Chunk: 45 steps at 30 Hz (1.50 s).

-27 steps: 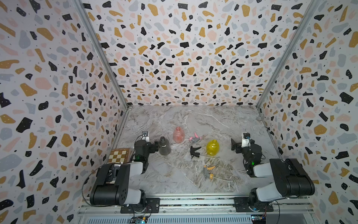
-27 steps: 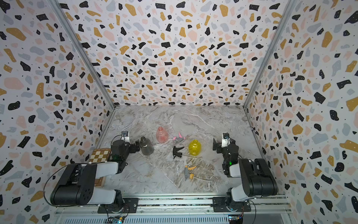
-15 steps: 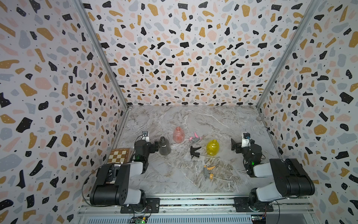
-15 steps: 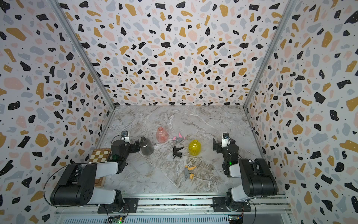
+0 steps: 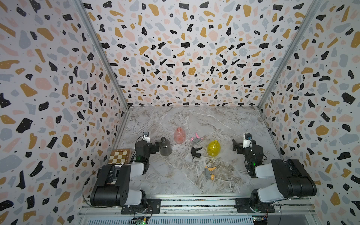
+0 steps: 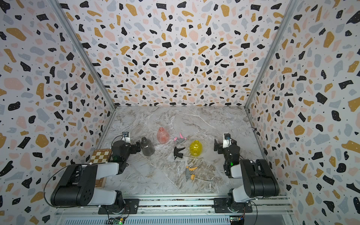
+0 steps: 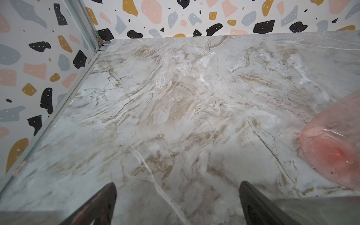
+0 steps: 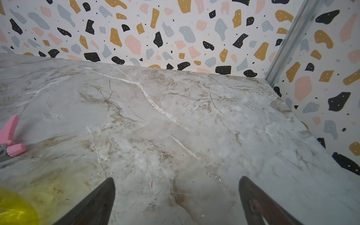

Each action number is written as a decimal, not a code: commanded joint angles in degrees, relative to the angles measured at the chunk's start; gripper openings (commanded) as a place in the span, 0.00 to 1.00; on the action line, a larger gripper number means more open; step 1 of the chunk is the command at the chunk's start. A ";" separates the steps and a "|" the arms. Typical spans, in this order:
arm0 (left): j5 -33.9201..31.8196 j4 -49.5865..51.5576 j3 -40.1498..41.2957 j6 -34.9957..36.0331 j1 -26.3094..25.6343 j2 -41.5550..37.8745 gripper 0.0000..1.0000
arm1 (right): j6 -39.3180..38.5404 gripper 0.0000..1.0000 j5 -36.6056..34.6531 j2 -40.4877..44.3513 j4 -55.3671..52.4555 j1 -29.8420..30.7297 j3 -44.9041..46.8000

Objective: Attach spray nozzles to spray bottles
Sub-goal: Pick up the spray bottle from the center of the board.

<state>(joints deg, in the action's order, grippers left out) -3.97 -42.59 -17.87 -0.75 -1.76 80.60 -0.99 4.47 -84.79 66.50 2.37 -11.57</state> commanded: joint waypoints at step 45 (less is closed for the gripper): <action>-9.35 33.39 -19.41 -58.88 1.28 -25.31 0.99 | 48.28 1.00 -5.44 16.97 -41.01 -7.99 -18.93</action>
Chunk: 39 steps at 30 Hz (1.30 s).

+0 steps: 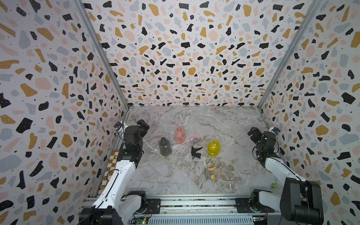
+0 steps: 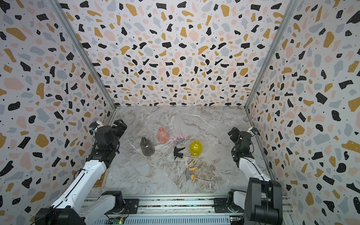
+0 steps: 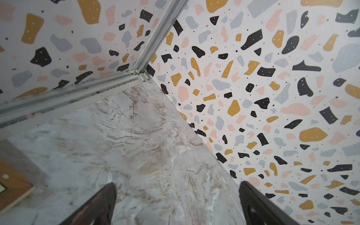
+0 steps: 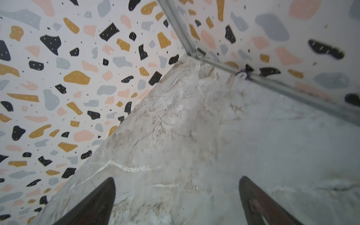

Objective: Attach spray nozzles to spray bottles
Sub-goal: Pick up the spray bottle from the center of the board.

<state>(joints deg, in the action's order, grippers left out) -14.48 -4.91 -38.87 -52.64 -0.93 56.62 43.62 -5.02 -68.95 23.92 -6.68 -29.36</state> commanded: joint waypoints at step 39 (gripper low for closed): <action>14.99 28.99 -7.10 8.96 -1.27 -16.01 0.98 | -37.09 0.65 15.11 -46.11 -19.60 62.15 -62.21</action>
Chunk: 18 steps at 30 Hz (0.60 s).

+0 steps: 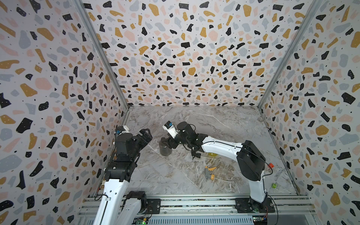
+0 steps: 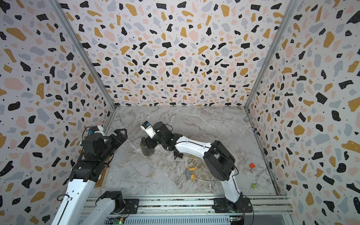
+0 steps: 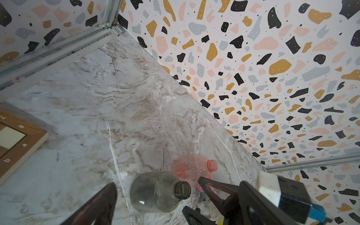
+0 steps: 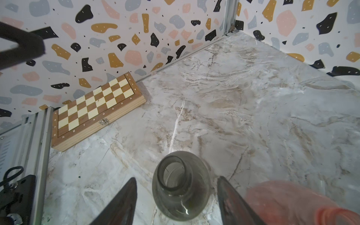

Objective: Attach spray nozzles to spray bottles
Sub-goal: Pick up the spray bottle from the center of the board.

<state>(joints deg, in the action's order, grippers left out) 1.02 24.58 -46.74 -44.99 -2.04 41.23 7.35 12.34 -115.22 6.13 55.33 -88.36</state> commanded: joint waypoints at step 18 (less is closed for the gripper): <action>-0.55 -1.11 1.86 1.40 -0.15 0.03 0.98 | -1.82 0.52 -3.05 -4.51 -2.05 1.36 -6.48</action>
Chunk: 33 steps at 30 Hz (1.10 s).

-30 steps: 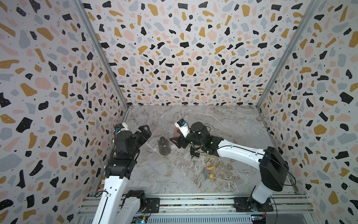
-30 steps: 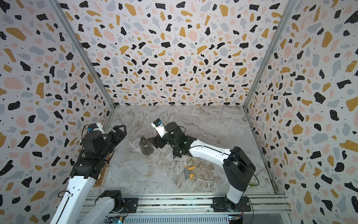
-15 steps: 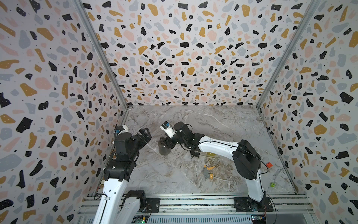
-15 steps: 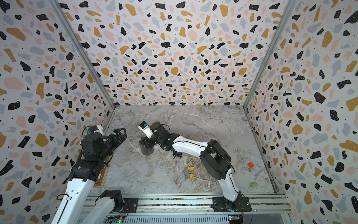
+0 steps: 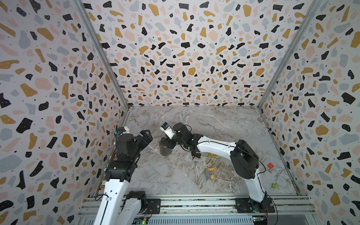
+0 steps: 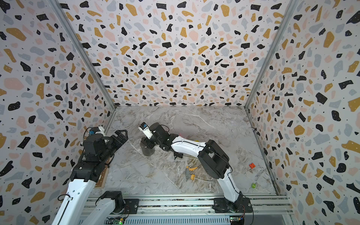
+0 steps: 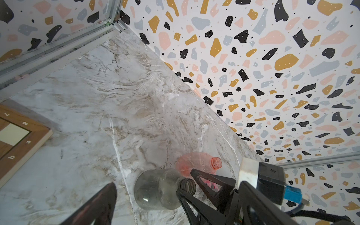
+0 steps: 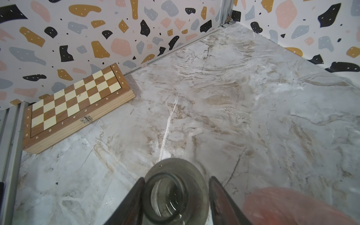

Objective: Attach spray nozzles to spray bottles
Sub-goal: Pick up the spray bottle from the center of the board.

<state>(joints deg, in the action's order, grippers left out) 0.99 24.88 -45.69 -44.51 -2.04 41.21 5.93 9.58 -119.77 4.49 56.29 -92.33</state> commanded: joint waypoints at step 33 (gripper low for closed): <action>16.42 -11.92 0.86 -1.01 -0.15 4.57 0.99 | 4.53 0.29 4.85 25.89 8.42 -3.33 20.64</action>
<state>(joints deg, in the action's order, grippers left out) 10.74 19.84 -45.34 -44.60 -2.04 45.65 8.45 12.53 -101.60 9.19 54.57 -74.43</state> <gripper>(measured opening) 0.988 0.381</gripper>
